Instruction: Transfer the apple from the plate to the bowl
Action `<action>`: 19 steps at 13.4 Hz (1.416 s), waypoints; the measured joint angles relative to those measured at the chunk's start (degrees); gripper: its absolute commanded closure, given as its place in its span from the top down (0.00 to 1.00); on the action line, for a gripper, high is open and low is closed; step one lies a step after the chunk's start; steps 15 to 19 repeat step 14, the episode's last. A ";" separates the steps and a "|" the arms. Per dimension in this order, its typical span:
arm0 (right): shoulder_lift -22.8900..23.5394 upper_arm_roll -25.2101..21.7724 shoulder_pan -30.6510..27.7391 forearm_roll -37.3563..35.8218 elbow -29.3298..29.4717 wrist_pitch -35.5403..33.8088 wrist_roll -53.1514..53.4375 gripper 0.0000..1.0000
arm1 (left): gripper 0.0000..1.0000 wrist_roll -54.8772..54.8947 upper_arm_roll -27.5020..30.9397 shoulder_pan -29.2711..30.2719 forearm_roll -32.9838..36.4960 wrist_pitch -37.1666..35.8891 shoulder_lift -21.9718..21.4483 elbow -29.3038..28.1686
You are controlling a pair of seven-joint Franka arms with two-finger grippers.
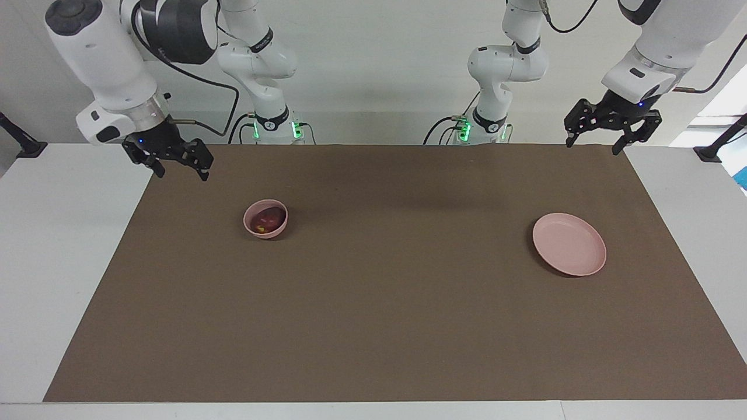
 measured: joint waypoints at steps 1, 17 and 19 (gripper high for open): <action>-0.95 0.45 0.16 0.02 0.14 -1.92 0.92 1.00 | 1.00 0.00 0.03 0.00 0.00 0.07 -0.01 0.00; -1.57 0.43 0.31 1.08 1.82 -4.91 1.61 1.00 | 1.00 0.14 0.53 2.26 0.00 0.22 -0.73 -0.78; -1.57 0.43 0.31 1.08 1.82 -4.91 1.61 1.00 | 1.00 0.14 0.53 2.26 0.00 0.22 -0.73 -0.78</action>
